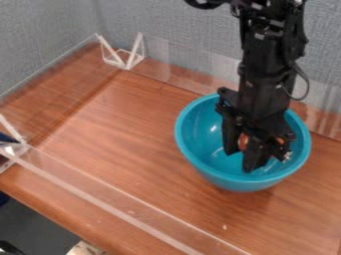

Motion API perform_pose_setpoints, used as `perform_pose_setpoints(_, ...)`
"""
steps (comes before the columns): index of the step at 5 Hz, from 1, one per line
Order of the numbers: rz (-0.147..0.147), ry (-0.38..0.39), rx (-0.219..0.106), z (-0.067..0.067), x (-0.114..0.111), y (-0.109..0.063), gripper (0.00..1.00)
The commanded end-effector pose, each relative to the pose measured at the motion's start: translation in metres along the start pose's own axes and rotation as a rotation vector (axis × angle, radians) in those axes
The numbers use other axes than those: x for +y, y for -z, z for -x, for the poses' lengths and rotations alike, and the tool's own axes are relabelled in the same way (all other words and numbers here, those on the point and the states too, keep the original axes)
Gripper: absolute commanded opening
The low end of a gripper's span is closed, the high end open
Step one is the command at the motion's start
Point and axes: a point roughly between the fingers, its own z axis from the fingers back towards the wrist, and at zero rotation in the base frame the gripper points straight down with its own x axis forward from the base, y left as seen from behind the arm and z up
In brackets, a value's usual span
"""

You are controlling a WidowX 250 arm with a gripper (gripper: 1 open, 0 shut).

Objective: Put the mushroom in the blue bowl

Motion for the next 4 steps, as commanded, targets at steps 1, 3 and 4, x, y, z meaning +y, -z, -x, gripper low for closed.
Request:
perform_pose_setpoints(1,-0.008,-0.023,-0.052,-0.0028,0.0033,-0.0162,0.00)
perform_pose_setpoints(3,-0.005,-0.046,-0.059,-0.0023,0.0041,-0.0199,0.00)
perform_pose_setpoints(4,-0.004,-0.057,-0.061,-0.0024,0.0041,-0.0215,0.00)
